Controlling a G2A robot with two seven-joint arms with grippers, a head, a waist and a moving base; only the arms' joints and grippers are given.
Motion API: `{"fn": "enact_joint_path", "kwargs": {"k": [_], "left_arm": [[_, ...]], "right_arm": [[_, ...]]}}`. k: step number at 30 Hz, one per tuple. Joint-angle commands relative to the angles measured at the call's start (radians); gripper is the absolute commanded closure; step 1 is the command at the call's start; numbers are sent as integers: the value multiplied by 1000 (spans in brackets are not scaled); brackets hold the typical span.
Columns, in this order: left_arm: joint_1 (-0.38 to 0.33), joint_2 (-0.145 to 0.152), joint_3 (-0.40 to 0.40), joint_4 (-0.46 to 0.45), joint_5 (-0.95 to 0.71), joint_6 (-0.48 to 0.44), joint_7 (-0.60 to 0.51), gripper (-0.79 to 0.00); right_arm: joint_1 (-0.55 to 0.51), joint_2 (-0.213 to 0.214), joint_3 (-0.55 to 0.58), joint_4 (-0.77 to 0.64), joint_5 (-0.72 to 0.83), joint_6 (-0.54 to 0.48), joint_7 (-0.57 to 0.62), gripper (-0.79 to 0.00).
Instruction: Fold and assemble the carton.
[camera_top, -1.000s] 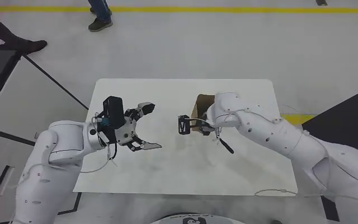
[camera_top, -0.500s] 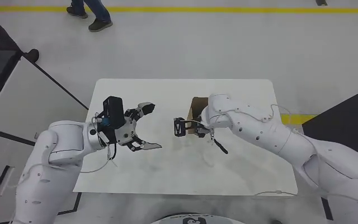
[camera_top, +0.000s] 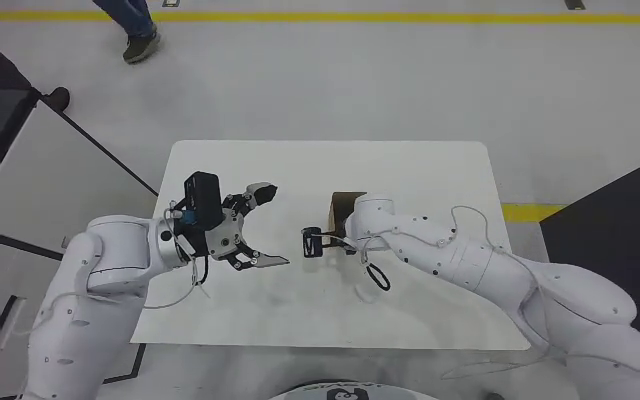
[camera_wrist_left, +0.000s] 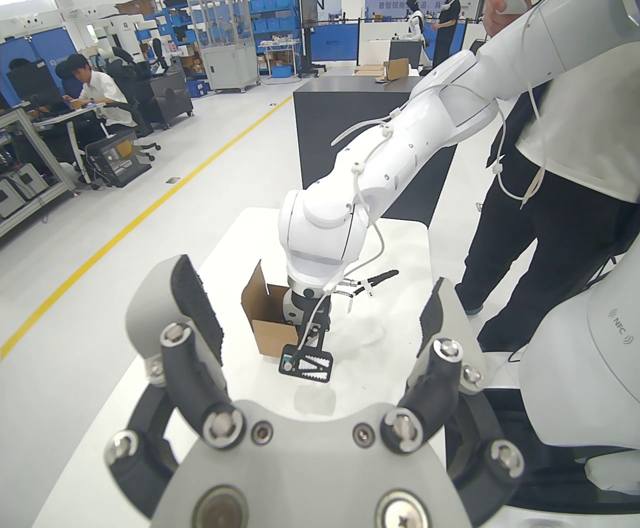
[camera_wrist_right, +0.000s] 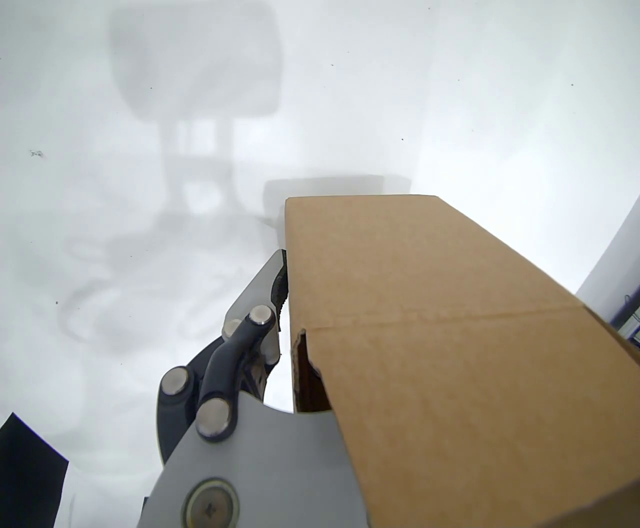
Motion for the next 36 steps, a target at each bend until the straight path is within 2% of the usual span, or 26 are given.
{"fn": "enact_joint_path", "kwargs": {"k": [1, 5, 8, 11, 19, 22, 24, 27, 32, 36], "left_arm": [[0, 0, 0, 0, 0, 0, 0, -785], [0, 0, 0, 0, 0, 0, 0, -785], [0, 0, 0, 0, 0, 0, 0, -785], [0, 0, 0, 0, 0, 0, 0, -785], [0, 0, 0, 0, 0, 0, 0, -785], [0, 0, 0, 0, 0, 0, 0, -785], [0, 0, 0, 0, 0, 0, 0, -785], [0, 0, 0, 0, 0, 0, 0, -785], [0, 0, 0, 0, 0, 0, 0, -785], [0, 0, 0, 0, 0, 0, 0, -785]], "right_arm": [[-1, -10, 2, 14, -2, -4, -3, 0], [-4, -26, 9, 34, -9, -5, -5, 0], [-8, -35, 14, 48, -11, -10, -7, -166], [-13, -43, 21, 60, -12, -13, -10, -299], [-29, -51, 47, 59, -26, -11, -20, -336], [-38, -45, 66, 35, -28, 0, -12, -403], [-46, -35, 88, 9, -24, 6, -13, -511], [-69, -7, 137, -42, -16, 15, -24, -576], [-139, 59, 235, -159, -26, 10, -43, -637], [-219, 114, 325, -268, -43, 2, -74, -640]]}}
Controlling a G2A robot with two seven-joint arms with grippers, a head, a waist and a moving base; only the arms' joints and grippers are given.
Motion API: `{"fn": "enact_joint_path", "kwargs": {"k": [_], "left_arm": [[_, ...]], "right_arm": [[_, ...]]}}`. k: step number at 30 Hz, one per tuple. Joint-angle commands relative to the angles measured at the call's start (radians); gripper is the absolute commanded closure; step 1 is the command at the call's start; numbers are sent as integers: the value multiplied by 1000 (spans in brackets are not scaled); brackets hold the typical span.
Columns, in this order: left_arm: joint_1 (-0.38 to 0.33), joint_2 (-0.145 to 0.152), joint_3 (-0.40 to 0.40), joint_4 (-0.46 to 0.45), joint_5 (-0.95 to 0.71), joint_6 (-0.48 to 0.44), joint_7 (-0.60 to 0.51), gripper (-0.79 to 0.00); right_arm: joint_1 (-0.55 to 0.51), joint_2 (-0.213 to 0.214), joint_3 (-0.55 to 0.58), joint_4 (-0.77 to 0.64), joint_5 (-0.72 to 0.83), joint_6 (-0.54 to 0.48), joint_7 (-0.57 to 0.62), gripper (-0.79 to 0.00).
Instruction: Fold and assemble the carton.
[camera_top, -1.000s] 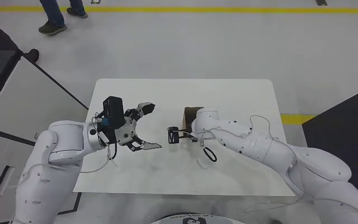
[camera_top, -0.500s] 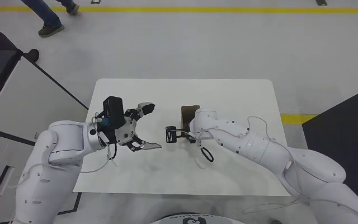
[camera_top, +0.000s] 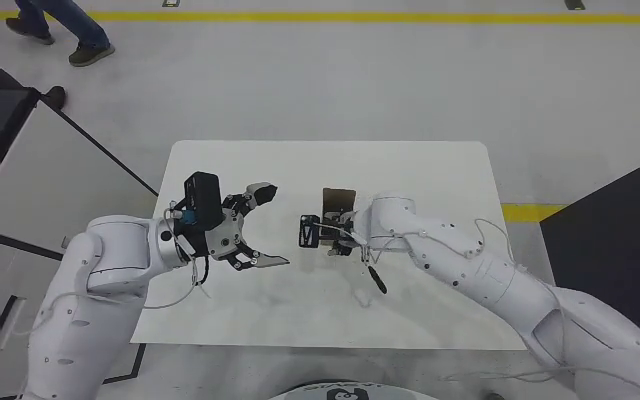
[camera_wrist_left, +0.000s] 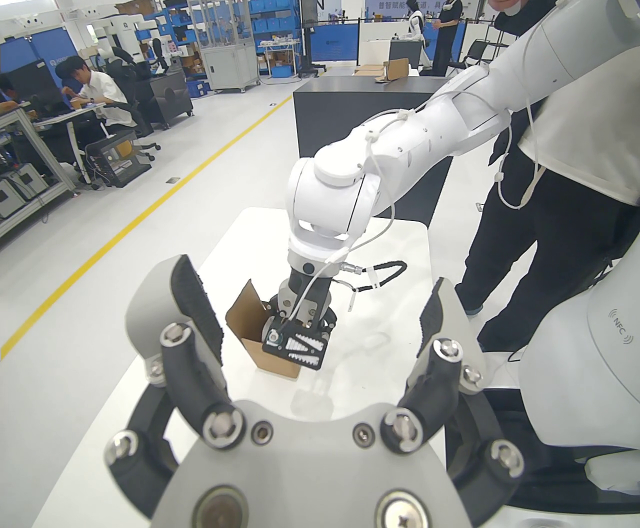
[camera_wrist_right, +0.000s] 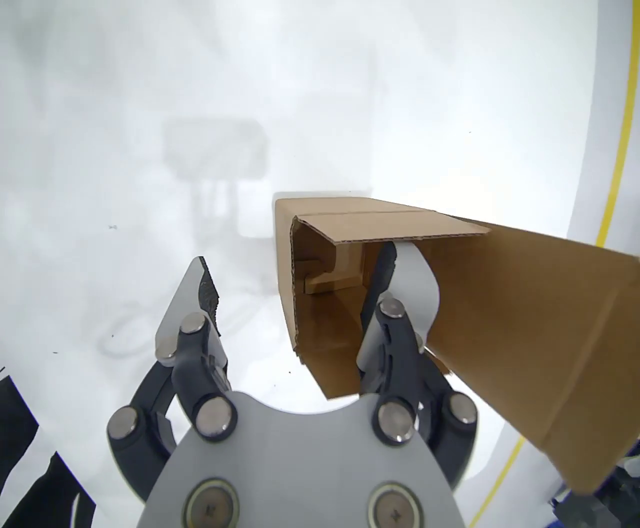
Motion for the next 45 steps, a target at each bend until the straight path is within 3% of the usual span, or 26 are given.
{"fn": "enact_joint_path", "kwargs": {"k": [1, 7, 14, 25, 31, 36, 40, 45], "left_arm": [[0, 0, 0, 0, 0, 0, 0, -785], [0, 0, 0, 0, 0, 0, 0, -785], [0, 0, 0, 0, 0, 0, 0, -785], [0, 0, 0, 0, 0, 0, 0, -785], [0, 0, 0, 0, 0, 0, 0, -785], [0, 0, 0, 0, 0, 0, 0, -785], [0, 0, 0, 0, 0, 0, 0, -785], [0, 0, 0, 0, 0, 0, 0, -785]], "right_arm": [[-45, 28, 52, -58, -8, -9, -23, -643], [-198, 105, 223, -208, -36, -23, -105, -776], [-410, 173, 444, -318, -3, -23, -281, -785], [-424, 175, 456, -314, 19, -15, -299, -785], [-478, 191, 577, -200, 360, -112, -381, -785], [-505, 210, 656, -100, 701, -213, -323, -785], [-501, 215, 658, -23, 971, -214, -236, -785], [-501, 215, 658, -23, 971, -214, -236, -785]]}}
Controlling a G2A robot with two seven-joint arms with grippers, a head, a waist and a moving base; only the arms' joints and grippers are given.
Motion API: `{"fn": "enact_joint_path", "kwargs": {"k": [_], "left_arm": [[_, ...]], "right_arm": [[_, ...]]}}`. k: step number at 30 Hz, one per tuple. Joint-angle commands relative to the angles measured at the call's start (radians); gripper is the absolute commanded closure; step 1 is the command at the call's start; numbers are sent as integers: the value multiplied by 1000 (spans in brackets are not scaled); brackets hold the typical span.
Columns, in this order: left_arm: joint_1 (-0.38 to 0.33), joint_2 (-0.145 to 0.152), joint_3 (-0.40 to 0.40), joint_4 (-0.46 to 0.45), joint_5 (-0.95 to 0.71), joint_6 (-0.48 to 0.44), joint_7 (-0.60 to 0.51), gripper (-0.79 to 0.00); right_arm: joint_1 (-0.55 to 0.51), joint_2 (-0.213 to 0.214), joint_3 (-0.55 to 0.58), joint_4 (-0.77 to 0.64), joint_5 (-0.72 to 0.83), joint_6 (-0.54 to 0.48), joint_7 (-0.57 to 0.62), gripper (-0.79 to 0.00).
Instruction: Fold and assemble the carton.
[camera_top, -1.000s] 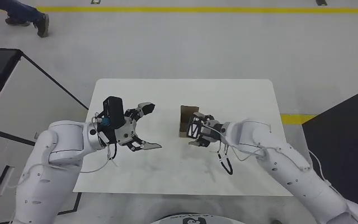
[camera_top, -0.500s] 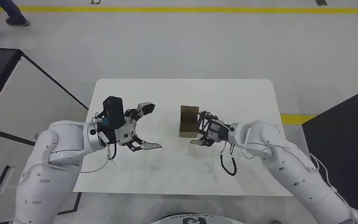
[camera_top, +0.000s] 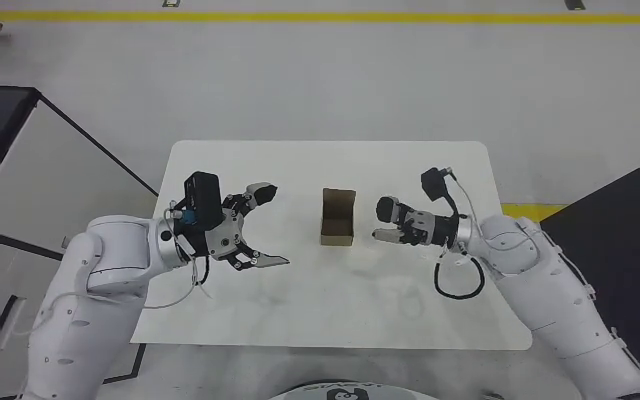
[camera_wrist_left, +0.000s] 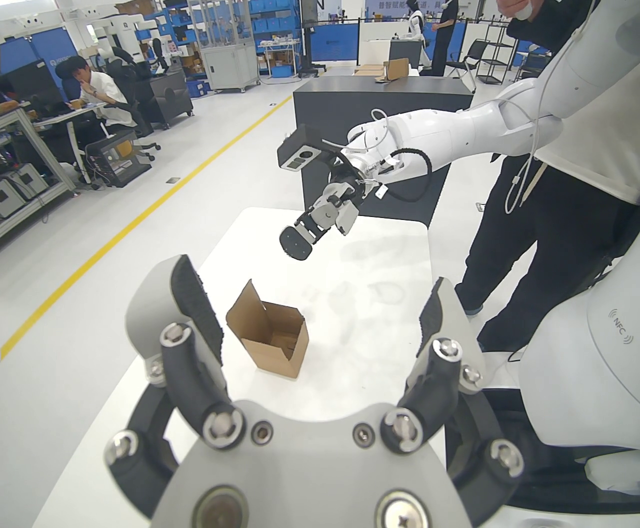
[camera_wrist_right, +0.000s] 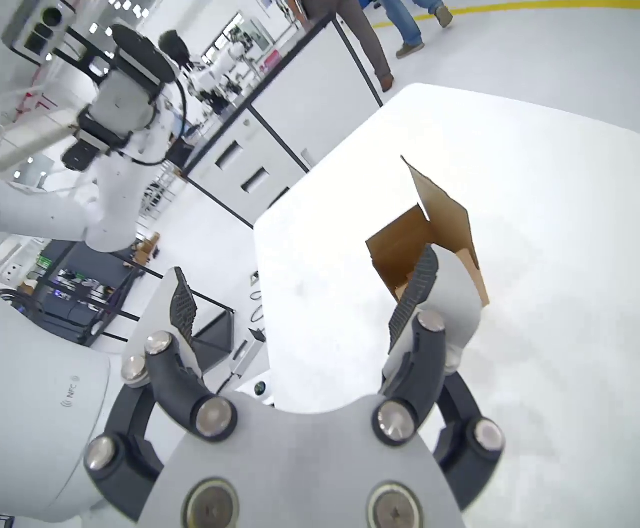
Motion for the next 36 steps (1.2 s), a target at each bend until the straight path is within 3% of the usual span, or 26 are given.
{"fn": "enact_joint_path", "kwargs": {"k": [1, 5, 12, 13, 14, 15, 21, 23, 28, 33, 36], "left_arm": [[0, 0, 0, 0, 0, 0, 0, -785], [4, 0, 24, 10, -7, 39, -10, -785], [-76, -5, 198, 100, -154, 168, -123, -785], [-91, -7, 215, 121, -179, 189, -130, -302], [-107, -7, 227, 134, -192, 209, -145, 0], [-127, -6, 224, 133, -171, 222, -166, 0], [-126, -6, 226, 136, -168, 228, -170, 0], [-130, -7, 240, 147, -102, 345, -214, 0], [-208, -33, 389, 243, -238, 526, -278, 0], [-299, -62, 494, 361, -346, 641, -302, 0], [-310, -64, 501, 371, -350, 649, -306, 0]], "right_arm": [[0, 0, 0, 0, -42, 0, -1, -785], [-2, -5, -21, 24, 18, 35, 3, -785], [54, -12, -41, 119, 189, 184, 107, -785], [61, -13, -43, 131, 192, 190, 113, -767], [66, -14, -43, 140, 189, 193, 110, -351], [66, -14, -43, 140, 189, 193, 110, 0], [66, -14, -43, 140, 189, 193, 110, 0], [62, -15, -45, 145, 175, 215, 95, 0], [92, -32, -95, 186, 171, 322, 84, 0], [132, -52, -146, 253, 203, 359, 101, 0], [135, -54, -149, 259, 205, 365, 104, 0]]}}
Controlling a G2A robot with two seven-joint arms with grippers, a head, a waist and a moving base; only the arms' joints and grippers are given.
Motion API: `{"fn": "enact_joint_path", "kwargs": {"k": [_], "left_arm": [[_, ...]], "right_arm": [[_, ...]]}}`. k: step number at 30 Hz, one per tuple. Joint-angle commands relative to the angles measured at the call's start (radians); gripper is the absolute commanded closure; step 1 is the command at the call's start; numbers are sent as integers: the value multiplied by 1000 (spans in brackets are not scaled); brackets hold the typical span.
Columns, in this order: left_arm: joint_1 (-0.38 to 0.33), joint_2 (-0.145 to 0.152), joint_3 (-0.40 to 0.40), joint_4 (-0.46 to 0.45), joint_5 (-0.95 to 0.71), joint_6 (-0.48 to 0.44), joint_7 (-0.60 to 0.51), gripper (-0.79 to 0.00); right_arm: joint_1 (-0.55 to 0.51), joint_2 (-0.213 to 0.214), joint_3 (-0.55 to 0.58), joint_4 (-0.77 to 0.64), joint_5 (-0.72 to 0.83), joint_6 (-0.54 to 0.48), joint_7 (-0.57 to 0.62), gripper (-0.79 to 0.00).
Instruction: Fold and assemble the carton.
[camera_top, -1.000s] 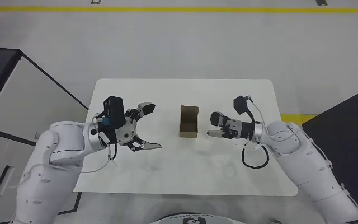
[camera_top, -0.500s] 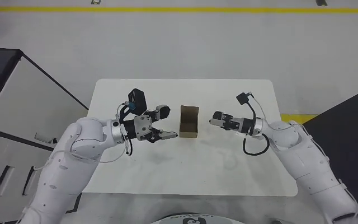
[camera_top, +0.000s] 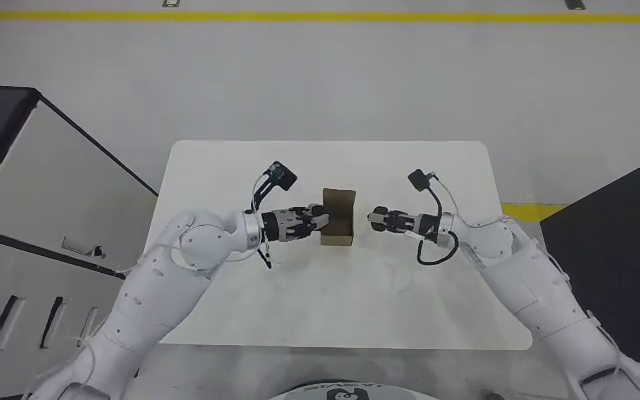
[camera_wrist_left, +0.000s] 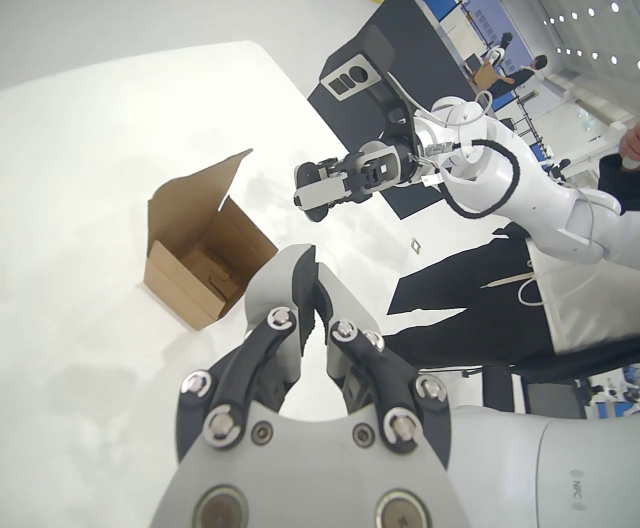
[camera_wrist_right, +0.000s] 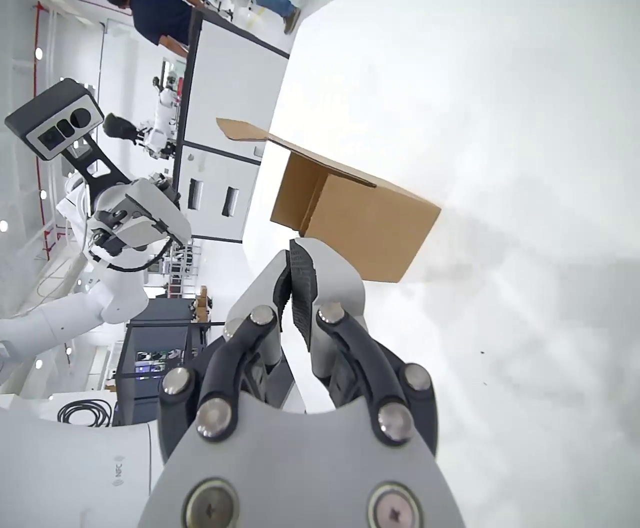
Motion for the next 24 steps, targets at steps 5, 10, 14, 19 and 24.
{"fn": "enact_joint_path", "kwargs": {"k": [5, 10, 14, 19, 24], "left_arm": [[11, 0, 1, 25, 1, 39, 2, 0], [-18, -25, 48, 145, -186, 220, -22, 0], [-41, -30, 61, 156, -187, 258, -45, 0], [-40, -36, 64, 181, -224, 286, -19, 0], [-60, -50, 72, 226, -273, 283, 33, 0]], "right_arm": [[-3, 0, 0, -2, -2, 2, -4, 0], [13, -17, -34, 3, 14, 45, -29, 0], [13, -17, -34, 3, 14, 45, -29, 0], [6, -19, -36, -2, 10, 51, -50, 0], [8, -32, -49, 8, 20, 62, -94, 0]]}}
